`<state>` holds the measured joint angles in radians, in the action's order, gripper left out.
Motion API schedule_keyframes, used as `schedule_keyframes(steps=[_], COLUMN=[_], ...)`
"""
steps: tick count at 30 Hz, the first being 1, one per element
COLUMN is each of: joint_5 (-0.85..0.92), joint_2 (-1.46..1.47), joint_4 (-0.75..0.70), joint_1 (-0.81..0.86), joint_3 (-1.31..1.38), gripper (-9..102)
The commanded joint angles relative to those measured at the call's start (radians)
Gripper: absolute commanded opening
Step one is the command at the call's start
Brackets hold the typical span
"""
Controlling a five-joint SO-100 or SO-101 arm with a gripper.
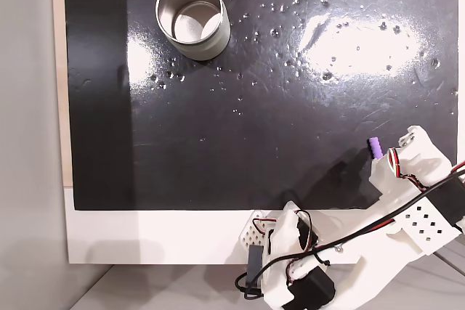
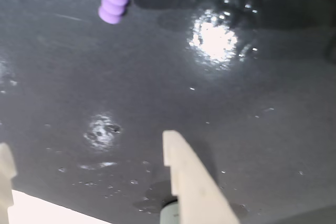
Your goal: Grasp a pengrip and put it in the cup.
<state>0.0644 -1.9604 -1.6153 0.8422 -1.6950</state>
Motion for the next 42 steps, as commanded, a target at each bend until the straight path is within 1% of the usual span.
schedule_keyframes(steps=[1,9,15,24,38,42], joint_5=[0.006,0.064,0.112,0.124,0.126,0.126], joint_2=[0.017,0.044,0.117,0.198,0.314,0.347], joint_4=[0.061,0.252,0.376,0.451,0.509,0.528], joint_1=[0.003,0.051,0.097,0.101,0.074,0.072], joint_3=[-0.028,-0.218,-0.273,-0.285,-0.276,-0.273], gripper=[29,28,27,25,20,17])
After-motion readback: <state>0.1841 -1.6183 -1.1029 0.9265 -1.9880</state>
